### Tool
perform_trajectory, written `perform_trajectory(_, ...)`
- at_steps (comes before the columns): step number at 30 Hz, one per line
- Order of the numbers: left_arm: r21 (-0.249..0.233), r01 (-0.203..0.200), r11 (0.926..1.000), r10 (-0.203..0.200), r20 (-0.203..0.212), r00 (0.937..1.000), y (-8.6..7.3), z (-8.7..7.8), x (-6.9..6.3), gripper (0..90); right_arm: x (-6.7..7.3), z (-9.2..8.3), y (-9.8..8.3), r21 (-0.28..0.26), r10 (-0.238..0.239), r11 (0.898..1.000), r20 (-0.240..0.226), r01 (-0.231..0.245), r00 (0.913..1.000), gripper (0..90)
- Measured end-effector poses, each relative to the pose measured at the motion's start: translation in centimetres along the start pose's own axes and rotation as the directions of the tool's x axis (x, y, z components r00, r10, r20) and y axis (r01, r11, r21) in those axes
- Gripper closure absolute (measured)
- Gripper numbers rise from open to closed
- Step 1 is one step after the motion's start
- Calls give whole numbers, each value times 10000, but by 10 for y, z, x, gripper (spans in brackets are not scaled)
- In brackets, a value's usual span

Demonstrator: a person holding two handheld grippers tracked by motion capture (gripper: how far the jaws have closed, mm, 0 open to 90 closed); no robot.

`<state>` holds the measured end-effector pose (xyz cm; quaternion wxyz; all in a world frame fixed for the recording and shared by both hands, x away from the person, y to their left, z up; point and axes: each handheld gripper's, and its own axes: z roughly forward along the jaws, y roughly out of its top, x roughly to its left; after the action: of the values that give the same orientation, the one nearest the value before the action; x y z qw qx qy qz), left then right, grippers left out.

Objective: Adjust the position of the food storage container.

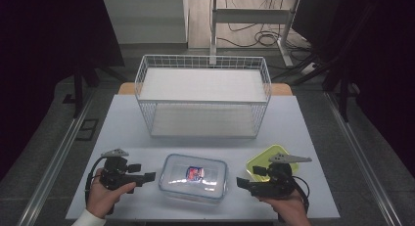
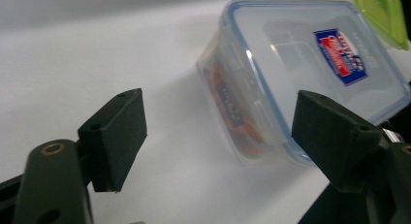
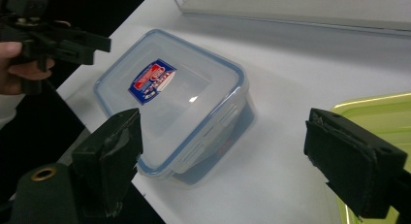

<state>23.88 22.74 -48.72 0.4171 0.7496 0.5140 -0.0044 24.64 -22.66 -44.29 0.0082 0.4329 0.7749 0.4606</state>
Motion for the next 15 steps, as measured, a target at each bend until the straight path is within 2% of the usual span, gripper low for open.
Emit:
perform_trajectory(5,-74,-50,10000,51,102,9999,2,0,-7,182,2,2,-4,34,123,9999,426,-125,9990,137)
perform_trajectory(8,-142,48,9999,-44,237,9997,3,0,-8,176,3,0,-4,-56,179,9998,441,-177,9989,138)
perform_trajectory(11,-181,194,9996,-192,108,9998,3,1,-8,140,3,1,-6,18,74,10000,456,-75,9989,145)
perform_trajectory(15,-248,214,9995,-209,187,9996,4,1,-9,136,4,3,-9,112,37,9999,447,-42,9990,146)
